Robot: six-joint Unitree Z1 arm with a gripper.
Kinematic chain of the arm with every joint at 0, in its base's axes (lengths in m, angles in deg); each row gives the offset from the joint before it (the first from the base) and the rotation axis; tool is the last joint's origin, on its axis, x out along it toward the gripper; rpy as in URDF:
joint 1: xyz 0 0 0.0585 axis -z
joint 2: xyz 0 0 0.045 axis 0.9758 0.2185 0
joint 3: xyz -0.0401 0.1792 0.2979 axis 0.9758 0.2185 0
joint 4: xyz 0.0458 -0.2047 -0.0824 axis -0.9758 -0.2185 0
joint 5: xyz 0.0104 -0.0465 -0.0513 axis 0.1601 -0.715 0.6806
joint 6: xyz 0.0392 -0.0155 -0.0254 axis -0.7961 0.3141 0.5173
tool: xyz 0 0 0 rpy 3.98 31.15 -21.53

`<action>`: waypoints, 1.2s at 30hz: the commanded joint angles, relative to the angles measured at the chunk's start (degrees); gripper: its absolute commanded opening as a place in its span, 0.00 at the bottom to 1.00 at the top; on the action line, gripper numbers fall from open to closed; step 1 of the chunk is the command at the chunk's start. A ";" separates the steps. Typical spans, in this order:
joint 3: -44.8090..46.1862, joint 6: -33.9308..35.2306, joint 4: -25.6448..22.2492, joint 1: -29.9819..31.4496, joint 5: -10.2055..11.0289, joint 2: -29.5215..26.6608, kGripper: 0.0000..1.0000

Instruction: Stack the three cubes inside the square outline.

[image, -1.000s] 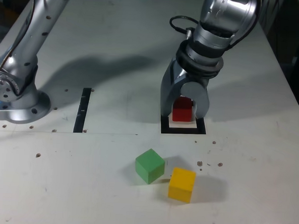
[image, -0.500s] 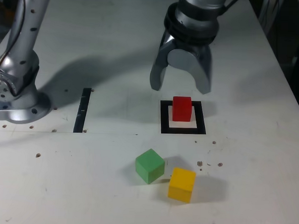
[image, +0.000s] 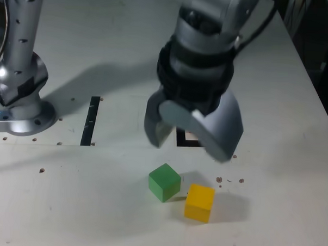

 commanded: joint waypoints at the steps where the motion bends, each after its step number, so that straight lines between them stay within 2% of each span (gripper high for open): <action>1: -0.93 0.95 -0.54 1.64 -1.03 1.82 0.98; 6: -3.93 2.95 -0.51 4.30 -2.45 5.12 0.97; 14: -3.80 3.27 -0.53 4.71 -2.25 7.65 0.94; 24: -4.87 3.27 1.37 4.46 -3.76 11.64 0.93; 36: -4.90 3.25 2.55 4.30 -3.94 13.41 0.93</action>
